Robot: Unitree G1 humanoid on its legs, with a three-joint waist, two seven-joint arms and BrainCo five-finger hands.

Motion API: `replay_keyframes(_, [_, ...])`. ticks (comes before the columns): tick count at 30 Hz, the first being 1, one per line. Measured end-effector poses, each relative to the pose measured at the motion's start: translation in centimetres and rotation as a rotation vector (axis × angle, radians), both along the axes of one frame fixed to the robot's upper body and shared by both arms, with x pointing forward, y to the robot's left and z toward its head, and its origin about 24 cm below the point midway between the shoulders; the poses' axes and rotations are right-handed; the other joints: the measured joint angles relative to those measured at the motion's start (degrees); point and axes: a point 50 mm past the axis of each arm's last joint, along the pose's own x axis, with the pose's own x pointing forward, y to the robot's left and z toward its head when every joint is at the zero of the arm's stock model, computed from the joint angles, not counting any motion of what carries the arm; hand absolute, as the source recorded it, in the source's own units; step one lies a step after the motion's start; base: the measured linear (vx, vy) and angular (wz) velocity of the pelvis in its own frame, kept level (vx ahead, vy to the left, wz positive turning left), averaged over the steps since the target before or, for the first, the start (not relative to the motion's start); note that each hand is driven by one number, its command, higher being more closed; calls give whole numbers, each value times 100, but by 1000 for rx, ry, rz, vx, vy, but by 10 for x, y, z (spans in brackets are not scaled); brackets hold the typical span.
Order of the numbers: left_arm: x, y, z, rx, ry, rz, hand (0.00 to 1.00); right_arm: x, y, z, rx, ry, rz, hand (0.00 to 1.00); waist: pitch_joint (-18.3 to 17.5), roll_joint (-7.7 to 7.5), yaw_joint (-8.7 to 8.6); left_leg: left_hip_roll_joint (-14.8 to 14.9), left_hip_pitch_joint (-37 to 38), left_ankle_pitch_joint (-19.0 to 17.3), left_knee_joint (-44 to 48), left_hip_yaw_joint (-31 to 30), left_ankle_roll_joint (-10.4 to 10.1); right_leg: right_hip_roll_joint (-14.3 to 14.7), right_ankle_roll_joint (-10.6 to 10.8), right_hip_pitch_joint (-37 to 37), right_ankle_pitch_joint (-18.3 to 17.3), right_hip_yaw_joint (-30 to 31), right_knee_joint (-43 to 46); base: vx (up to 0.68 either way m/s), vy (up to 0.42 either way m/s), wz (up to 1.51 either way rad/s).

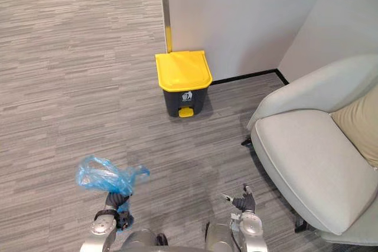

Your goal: Gather rubbish on tea table into small bin, then transfer packed bag to large trash can.

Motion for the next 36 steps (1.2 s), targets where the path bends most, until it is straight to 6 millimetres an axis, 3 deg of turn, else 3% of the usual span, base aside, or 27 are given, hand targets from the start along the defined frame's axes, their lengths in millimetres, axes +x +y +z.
replay_keyframes(1, [4, 2, 0, -3, -2, 9, 100, 1, -1, -1, -5, 7, 7, 0, 17, -37, 15, 61, 154, -56, -75, -29, -99, 71, -157, -65, 113, -178, -742, 510, -282, 23])
replay_keyframes(2, [4, 6, -4, 10, 26, 10, 100, -4, -5, -6, -19, 44, 11, 0, -29, -124, -16, 36, 330, -113, -191, -224, -282, 164, -686, 78, 782, -348, -1655, 439, -247, 23])
replay_keyframes(3, [4, 5, -6, 6, 35, 10, 100, -4, -8, -7, -29, 55, 14, 0, 7, -38, -24, 75, 356, -115, -209, -322, -286, 218, -686, 162, 779, -401, -1708, 497, -236, 9])
replay_keyframes(4, [8, 3, -8, -2, 43, 3, 100, 0, -13, -8, -54, 70, 27, 0, 80, 157, 20, 225, 323, 13, -310, -571, -332, 423, -792, 285, 816, -441, -1891, 359, -163, -14])
replay_keyframes(5, [9, 3, -8, -2, 45, 5, 100, 2, -19, -7, -70, 72, 19, 0, 119, 212, 4, 224, 328, 238, -391, -742, -490, 452, -919, 266, 717, -473, -1888, 359, -163, -13])
replay_keyframes(7, [15, -3, -7, -16, 34, -1, 100, 1, -27, -6, -83, 74, -2, 0, 138, 244, -63, 278, 322, 523, -282, -862, -674, 432, -957, 436, 556, -605, -1930, 359, -178, 29])
replay_keyframes(9, [14, -9, -9, -40, 35, 2, 100, -7, -25, -9, -78, 90, -1, 0, 176, 264, -162, 460, 70, 794, 797, -1146, -860, 475, -951, 1059, 439, -870, -2227, 373, -179, 54])
replay_keyframes(10, [13, -17, -9, -65, 33, 1, 100, -12, -23, -11, -74, 96, -1, 0, 179, 256, -131, 603, -347, 1318, 2002, -1222, -883, 509, -947, 1505, 422, -926, -2528, 273, -98, 23])
replay_keyframes(11, [9, -22, -9, -87, 28, 0, 100, -10, -21, -9, -73, 82, 6, 0, 180, 264, -79, 839, -827, 1260, 3057, -1152, -816, 562, -974, 1847, 386, -906, -2772, 256, -63, 1])
replay_keyframes(13, [7, -25, -8, -100, 18, -2, 100, -8, -19, -7, -69, 66, 7, 0, 195, 283, 34, 1037, -1515, 1058, 3801, -985, -526, 612, -1000, 2146, 310, -870, -3008, 206, 15, -15])
replay_keyframes(16, [3, -23, -9, -98, 20, 3, 100, -6, -16, -7, -58, 62, 5, 0, 219, 232, 168, 997, -2104, 876, 3242, -685, -274, 571, -878, 2480, 223, -766, -3268, 230, 101, -14])
replay_keyframes(17, [2, -23, -9, -98, 23, 3, 100, -9, -17, -8, -59, 70, 0, 0, 225, 222, 196, 872, -2207, 839, 2544, -590, -213, 520, -774, 2588, 166, -738, -3326, 293, 199, -9])
replay_keyframes(18, [2, -23, -9, -98, 21, 3, 100, -10, -19, -9, -59, 74, -15, 0, 211, 243, 190, 620, -2212, 909, 1273, -572, -246, 411, -553, 2672, 114, -721, -3317, 392, 282, -7])
replay_keyframes(19, [2, -23, -9, -98, 22, 3, 100, -11, -22, -9, -62, 74, -22, 0, 187, 283, 192, 539, -2166, 1051, 707, -593, -317, 390, -446, 2677, 53, -677, -3295, 344, 262, -21])
replay_keyframes(20, [2, -20, -10, -90, 29, 5, 100, -12, -22, -11, -57, 89, -31, 0, 205, 211, 213, 395, -2028, 1556, 395, -567, -87, 303, -313, 2676, -31, -510, -3247, 418, 265, -17])
replay_keyframes(21, [-1, -14, -13, -73, 50, 10, 100, -13, -18, -15, -43, 111, -29, 0, 86, 3, 197, 144, -1957, 1473, 299, -375, 65, 88, -206, 2708, 39, -219, -3481, 432, 247, -23])
replay_keyframes(23, [2, -10, -11, -58, 45, 5, 100, -9, -19, -12, -46, 97, -31, 0, 84, -8, 308, 82, -1888, 1108, 602, -118, 218, -53, -110, 2749, 91, 61, -3352, 426, 222, -32])
replay_keyframes(24, [2, -10, -11, -58, 45, 5, 100, -8, -19, -12, -46, 96, -31, 0, 85, -7, 313, 78, -1877, 1101, 604, -111, 216, -59, -110, 2742, 91, 70, -3334, 368, 167, -42])
replay_keyframes(26, [0, -8, -12, -45, 53, -5, 100, -7, -18, -12, -45, 92, -26, 0, 67, 34, 322, -97, -1410, 873, 309, -65, 262, -267, 167, 2352, 245, 285, -2095, 317, 130, -22])
replay_keyframes(27, [-1, -6, -12, -32, 57, -17, 100, -7, -17, -12, -45, 93, -18, 0, 67, 35, 311, -146, -1149, 829, 154, -30, 281, -354, 440, 2012, 525, 410, -1288, 284, 70, -11])
replay_keyframes(28, [-3, -6, -13, -30, 63, -19, 100, -7, -14, -12, -46, 96, -3, 0, 71, 44, 295, -157, -909, 772, 6, -21, 283, -362, 415, 1739, 649, 508, -593, 273, 45, -10])
replay_keyframes(30, [-5, 0, -13, -14, 68, -13, 100, -7, -11, -13, -42, 97, 10, 0, 74, 49, 276, -132, -661, 675, -92, -29, 262, -337, 233, 1392, 411, 480, -23, 224, -17, -4])
replay_keyframes(32, [-5, 6, -12, 3, 68, -5, 100, -4, -10, -12, -42, 88, 13, 0, 80, 78, 195, -6, -421, 549, -172, -65, 114, -163, -23, 773, 112, 246, 115, 251, -110, 3])
replay_keyframes(34, [-4, 7, -11, 5, 63, 13, 100, -6, -11, -12, -43, 93, 11, 0, 89, 94, 138, 93, -267, 485, -167, -151, 4, 5, -102, 417, 58, 91, -331, 280, -200, 20])
replay_keyframes(36, [-6, 7, -13, 3, 72, 19, 100, -11, -11, -14, -42, 106, 8, 0, 70, 44, 68, 174, -99, 367, -135, -270, -200, 203, -249, 353, 325, 22, -1539, 317, -255, 34])
